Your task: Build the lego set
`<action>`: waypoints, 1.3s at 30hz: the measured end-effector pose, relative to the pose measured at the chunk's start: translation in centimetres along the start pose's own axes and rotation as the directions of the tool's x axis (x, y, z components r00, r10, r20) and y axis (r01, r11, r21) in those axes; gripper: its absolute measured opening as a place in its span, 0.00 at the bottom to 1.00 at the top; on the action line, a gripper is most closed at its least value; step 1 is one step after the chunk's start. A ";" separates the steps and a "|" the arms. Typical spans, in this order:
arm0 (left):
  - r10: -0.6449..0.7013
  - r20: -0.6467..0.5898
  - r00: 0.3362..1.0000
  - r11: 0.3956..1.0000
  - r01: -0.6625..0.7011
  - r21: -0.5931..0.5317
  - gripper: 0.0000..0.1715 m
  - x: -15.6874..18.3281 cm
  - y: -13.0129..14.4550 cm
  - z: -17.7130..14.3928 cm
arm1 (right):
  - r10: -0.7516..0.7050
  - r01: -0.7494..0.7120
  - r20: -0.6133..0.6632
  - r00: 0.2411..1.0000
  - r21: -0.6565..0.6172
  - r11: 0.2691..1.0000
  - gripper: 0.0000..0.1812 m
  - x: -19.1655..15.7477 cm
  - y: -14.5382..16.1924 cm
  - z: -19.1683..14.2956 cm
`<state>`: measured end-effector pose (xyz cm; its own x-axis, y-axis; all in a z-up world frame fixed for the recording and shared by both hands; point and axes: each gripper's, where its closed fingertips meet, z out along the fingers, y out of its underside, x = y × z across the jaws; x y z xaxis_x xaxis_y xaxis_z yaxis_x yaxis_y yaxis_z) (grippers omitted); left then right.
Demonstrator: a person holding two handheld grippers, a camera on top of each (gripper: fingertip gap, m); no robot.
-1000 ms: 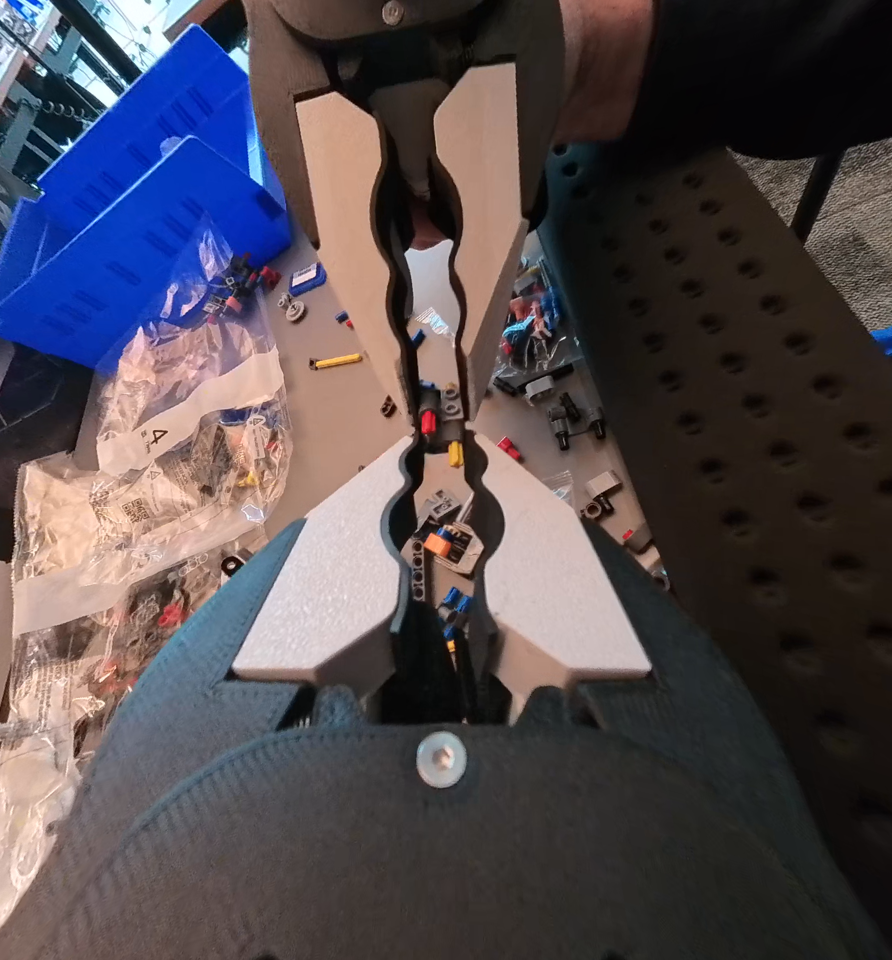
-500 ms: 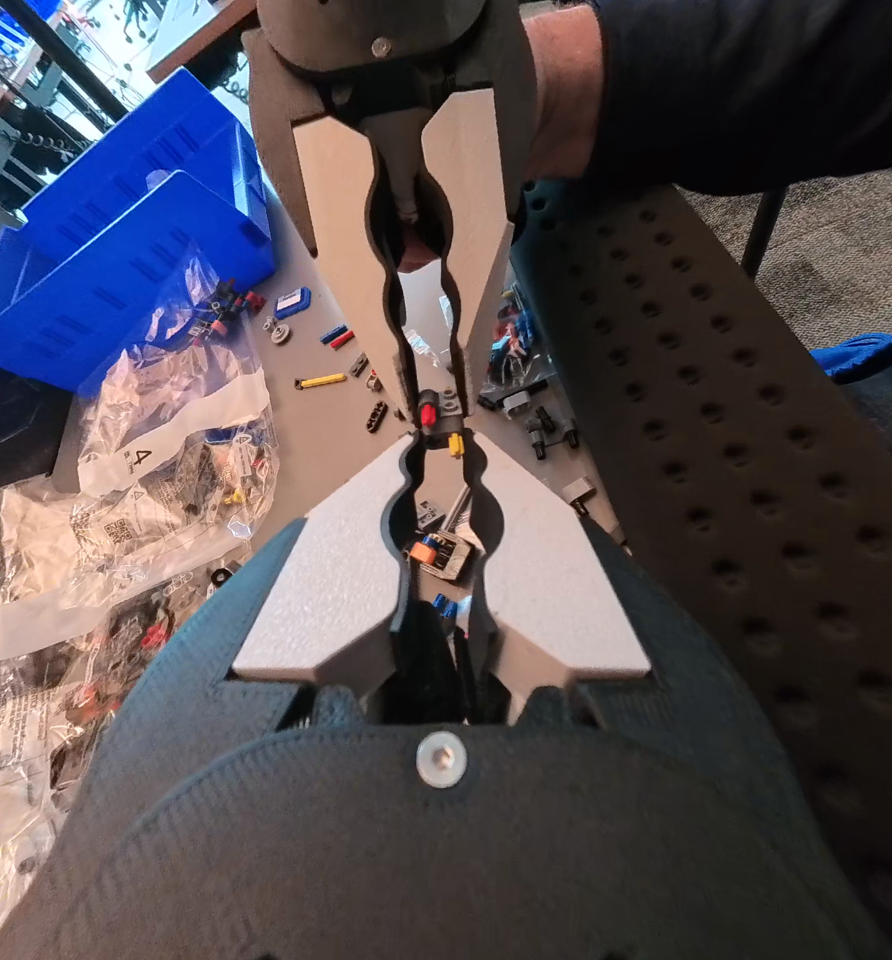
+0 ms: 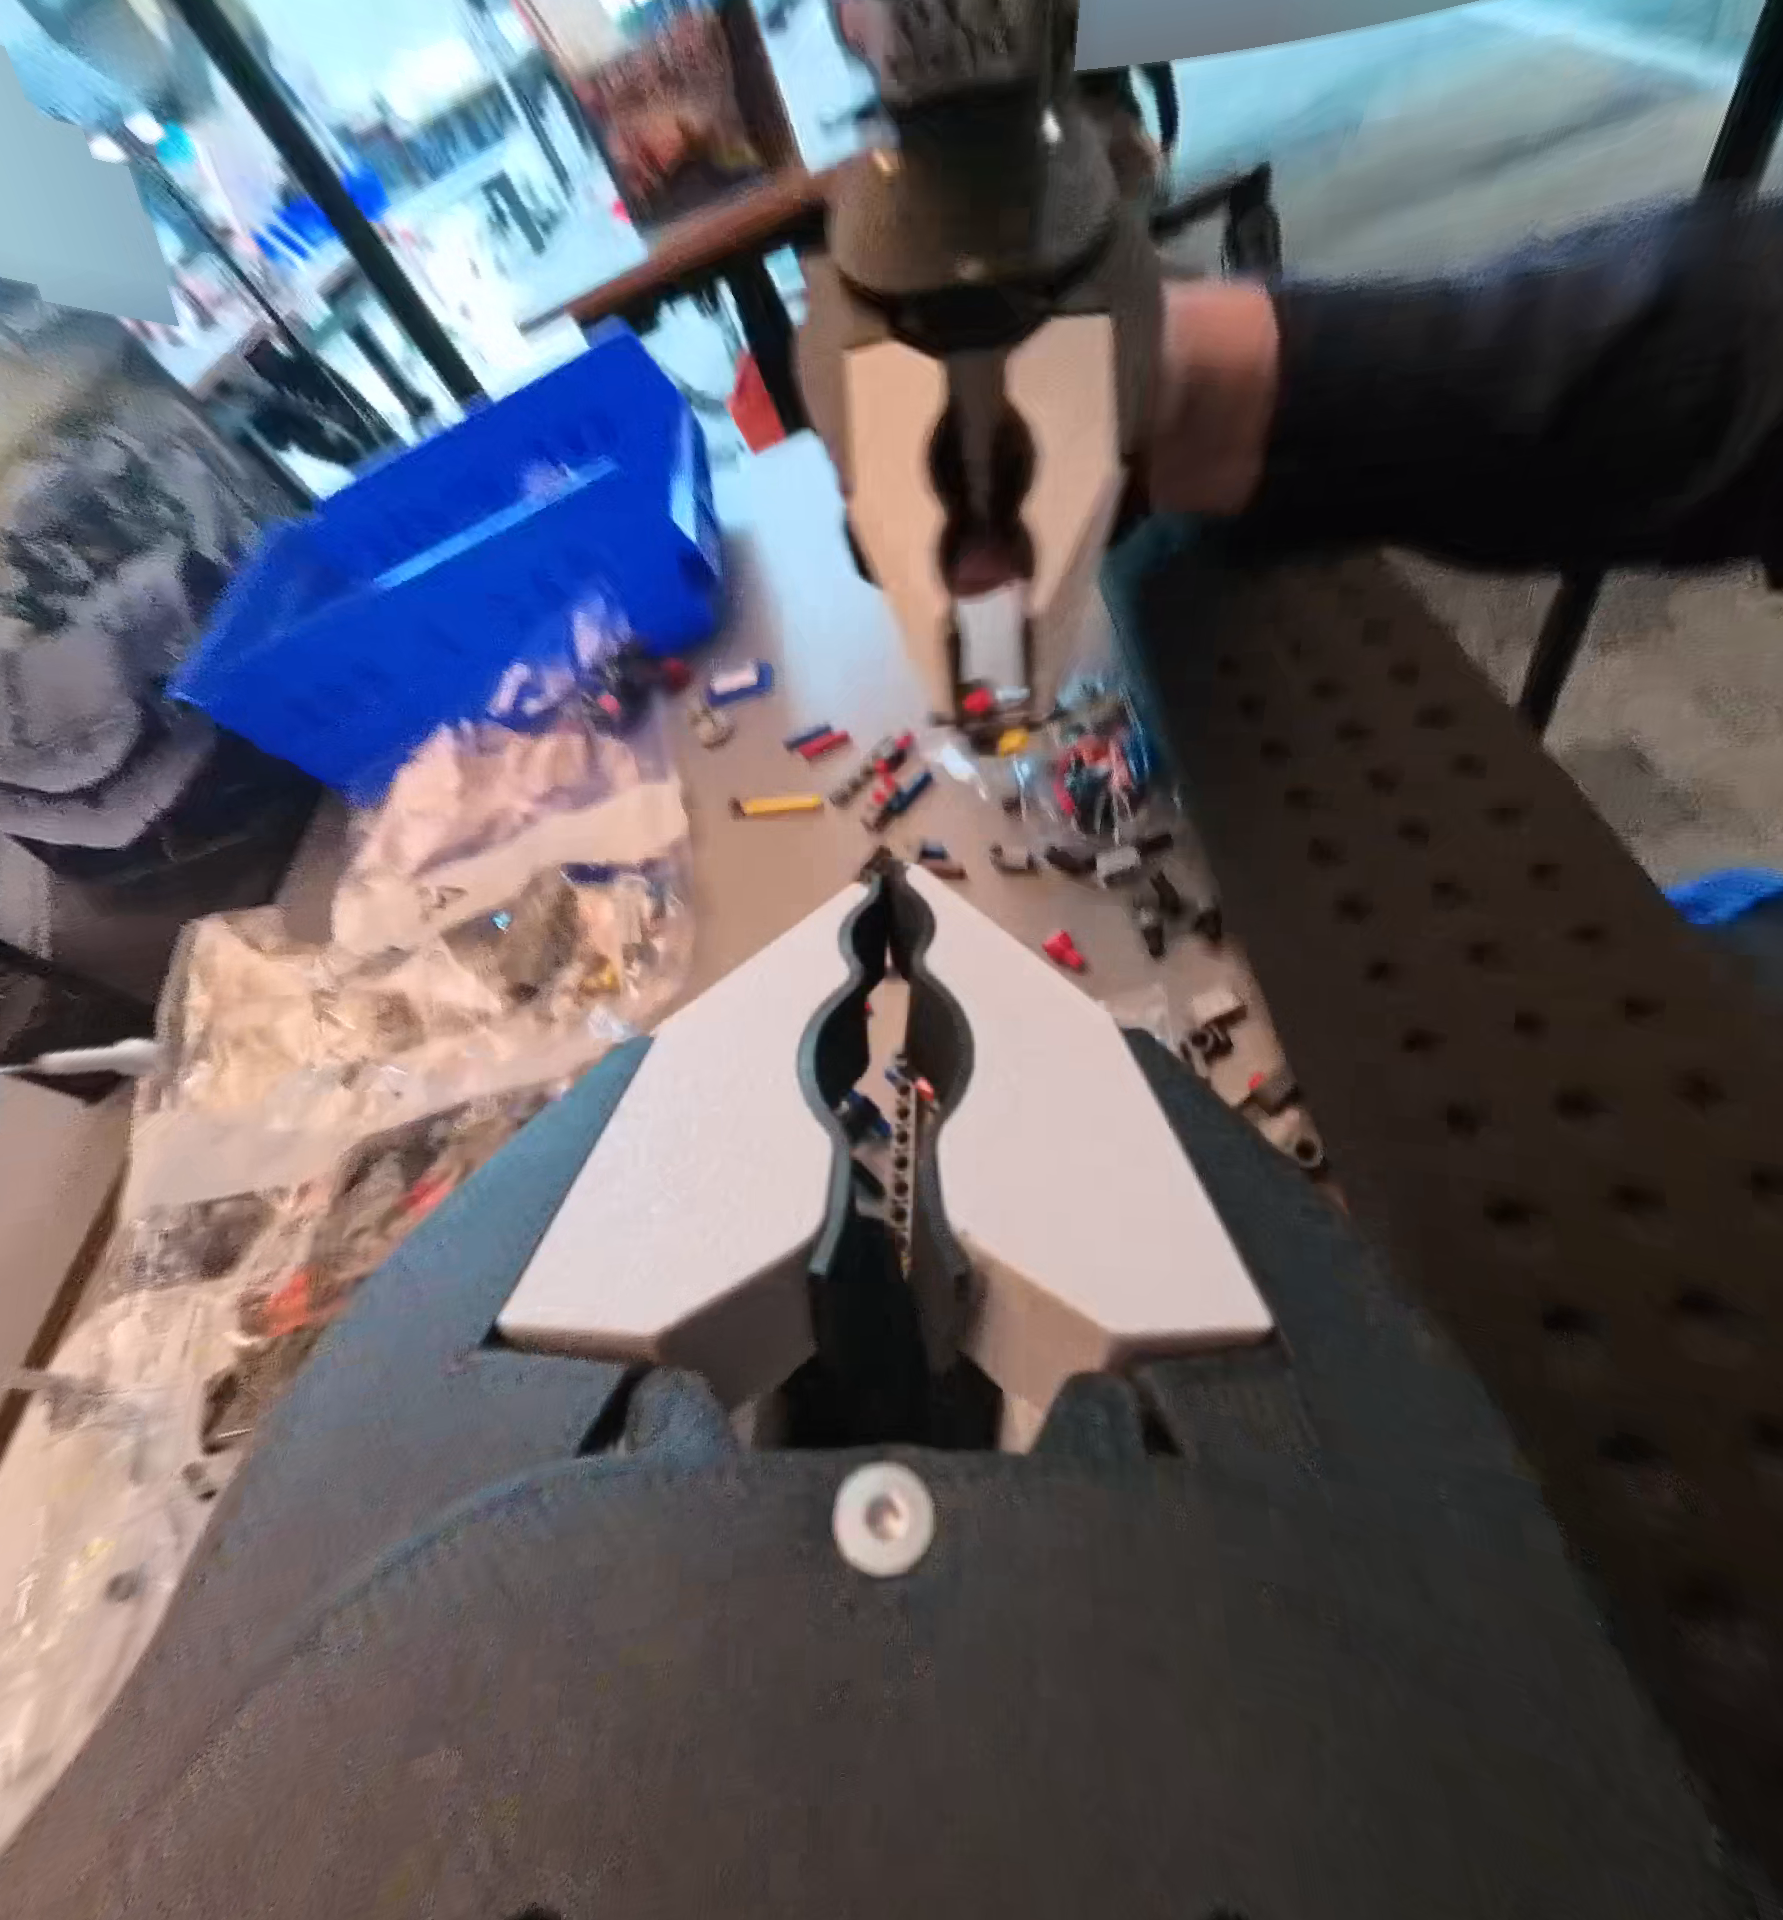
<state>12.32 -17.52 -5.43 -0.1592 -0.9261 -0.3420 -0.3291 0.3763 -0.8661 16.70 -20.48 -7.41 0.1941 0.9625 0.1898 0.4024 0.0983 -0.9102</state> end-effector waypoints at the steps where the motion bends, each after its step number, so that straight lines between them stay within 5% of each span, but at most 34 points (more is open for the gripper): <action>1: 0.012 0.015 1.000 1.000 -0.012 -0.003 0.00 -0.3 -0.2 -0.1 | -0.001 -0.001 0.044 0.999 0.039 0.999 0.07 -0.7 -0.9 0.1; 4: 0.008 -0.078 0.997 0.993 -0.017 -0.113 0.00 1.9 2.1 2.5 | -0.007 0.006 -0.015 1.000 -0.106 0.994 0.07 0.3 1.6 1.5; 5: 0.037 -0.066 0.997 0.990 -0.046 -0.135 0.07 2.0 2.5 3.2 | -0.026 0.024 -0.017 1.000 -0.119 0.993 0.07 0.2 1.8 1.8; 9: -0.006 -0.094 0.996 0.997 -0.001 -0.075 0.21 2.4 1.3 4.0 | -0.045 0.039 -0.032 0.998 -0.155 0.987 0.07 0.4 2.4 2.3; 16: -0.038 -0.107 0.994 0.988 0.021 -0.155 0.09 2.7 2.9 5.1 | -0.135 0.117 -0.085 0.987 -0.196 0.974 0.07 0.7 2.3 3.1; 24: 0.015 -0.094 0.995 0.983 -0.032 -0.178 0.09 2.7 3.1 4.8 | -0.143 0.123 -0.089 0.986 -0.198 0.972 0.07 0.7 2.2 3.3; 39: 0.016 -0.086 0.996 0.999 -0.019 -0.041 0.09 2.8 0.6 3.9 | -0.065 0.063 -0.051 0.997 -0.053 0.997 0.06 0.1 0.1 2.0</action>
<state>15.27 -19.95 -8.31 -0.2439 -0.9144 -0.3231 -0.3636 0.3950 -0.8436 14.98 -19.87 -8.22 0.2127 0.9398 0.2674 0.4608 0.1448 -0.8756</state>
